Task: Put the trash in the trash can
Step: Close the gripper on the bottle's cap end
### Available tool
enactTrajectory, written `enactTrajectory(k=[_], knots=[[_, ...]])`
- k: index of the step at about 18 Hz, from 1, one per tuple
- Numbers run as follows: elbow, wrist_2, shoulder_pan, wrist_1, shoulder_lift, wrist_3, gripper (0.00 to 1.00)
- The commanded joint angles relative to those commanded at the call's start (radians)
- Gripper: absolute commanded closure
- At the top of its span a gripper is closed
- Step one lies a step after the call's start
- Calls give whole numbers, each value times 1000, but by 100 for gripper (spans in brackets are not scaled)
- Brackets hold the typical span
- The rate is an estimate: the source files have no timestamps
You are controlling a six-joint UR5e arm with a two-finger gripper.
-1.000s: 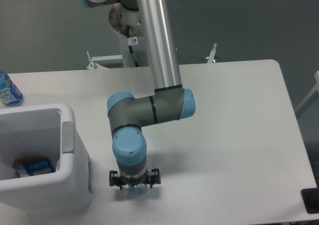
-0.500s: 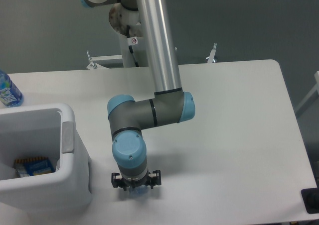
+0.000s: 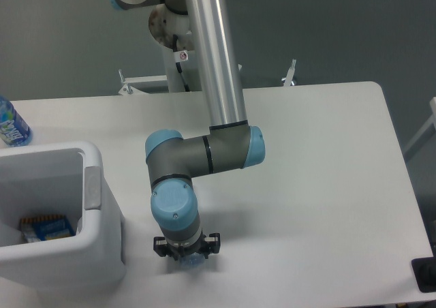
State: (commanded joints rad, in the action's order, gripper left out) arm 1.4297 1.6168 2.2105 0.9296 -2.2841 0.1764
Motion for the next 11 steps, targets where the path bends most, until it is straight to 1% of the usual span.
enactTrajectory(k=[8, 11], knots=[[-2, 2, 0, 0, 6, 2, 36], [-3, 0, 0, 0, 14, 5, 42]])
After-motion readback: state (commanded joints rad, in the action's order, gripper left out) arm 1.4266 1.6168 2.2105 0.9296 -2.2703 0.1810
